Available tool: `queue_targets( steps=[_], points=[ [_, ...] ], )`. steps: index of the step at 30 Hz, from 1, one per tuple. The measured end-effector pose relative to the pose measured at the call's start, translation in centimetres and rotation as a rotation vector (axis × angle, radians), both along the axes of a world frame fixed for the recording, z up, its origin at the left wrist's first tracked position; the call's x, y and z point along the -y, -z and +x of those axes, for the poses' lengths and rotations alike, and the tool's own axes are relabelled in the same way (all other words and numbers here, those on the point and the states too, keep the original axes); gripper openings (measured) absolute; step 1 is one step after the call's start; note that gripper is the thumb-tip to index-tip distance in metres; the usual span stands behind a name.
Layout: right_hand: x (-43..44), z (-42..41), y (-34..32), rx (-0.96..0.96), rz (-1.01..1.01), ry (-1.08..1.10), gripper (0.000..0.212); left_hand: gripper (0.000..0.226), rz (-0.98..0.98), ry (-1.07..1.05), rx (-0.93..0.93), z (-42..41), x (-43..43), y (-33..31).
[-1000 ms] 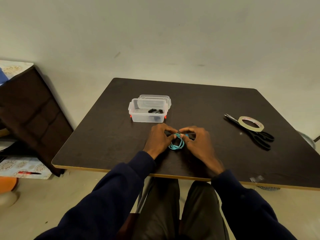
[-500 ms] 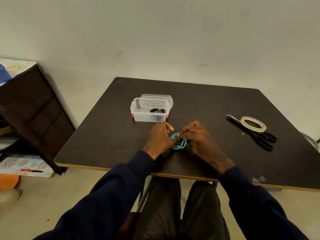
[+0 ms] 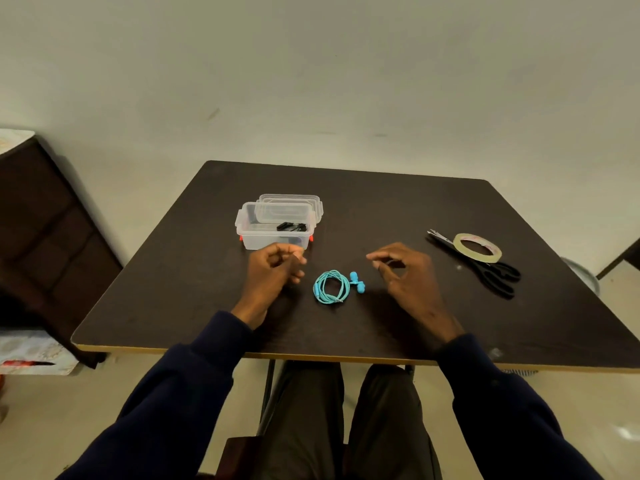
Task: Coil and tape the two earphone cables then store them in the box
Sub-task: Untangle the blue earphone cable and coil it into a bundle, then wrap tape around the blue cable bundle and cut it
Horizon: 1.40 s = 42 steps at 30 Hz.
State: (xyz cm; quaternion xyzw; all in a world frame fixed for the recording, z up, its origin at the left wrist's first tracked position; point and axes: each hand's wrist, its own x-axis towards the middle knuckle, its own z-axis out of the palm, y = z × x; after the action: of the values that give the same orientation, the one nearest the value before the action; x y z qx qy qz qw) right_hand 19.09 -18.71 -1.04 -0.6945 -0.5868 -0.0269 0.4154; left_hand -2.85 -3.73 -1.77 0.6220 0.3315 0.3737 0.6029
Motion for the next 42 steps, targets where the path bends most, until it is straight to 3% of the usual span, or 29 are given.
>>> queue_targets(
  steps=[8,11,16,21,32,36,42],
  points=[
    [0.8,1.5,-0.1,-0.076,-0.045,0.092,0.025,0.015,-0.034,0.036,0.107,0.9,-0.5,-0.3],
    [2.5,4.2,-1.0,-0.061,-0.062,0.224,0.023,0.017,-0.014,0.102,0.130,3.1,-0.5,-1.7],
    [5.3,9.1,-2.5,0.130,-0.076,0.504,0.016,0.017,-0.040,0.187,0.099,5.8,-0.1,-2.3],
    [6.2,13.7,-2.4,0.220,-0.409,0.682,0.040,0.020,-0.027,0.263,0.035,7.5,0.3,-2.4],
    [4.0,15.2,-1.1,0.136,-0.439,0.664,0.035,0.021,-0.027,0.243,0.015,6.4,-1.1,-2.0],
    [3.8,15.0,-1.2,0.067,-0.365,0.653,0.026,0.020,-0.039,0.238,0.024,6.0,-1.5,-1.8],
    [3.3,10.9,-3.0,-0.093,-0.146,0.472,0.023,0.022,0.027,0.280,0.050,6.0,-1.4,-2.2]
  ],
)
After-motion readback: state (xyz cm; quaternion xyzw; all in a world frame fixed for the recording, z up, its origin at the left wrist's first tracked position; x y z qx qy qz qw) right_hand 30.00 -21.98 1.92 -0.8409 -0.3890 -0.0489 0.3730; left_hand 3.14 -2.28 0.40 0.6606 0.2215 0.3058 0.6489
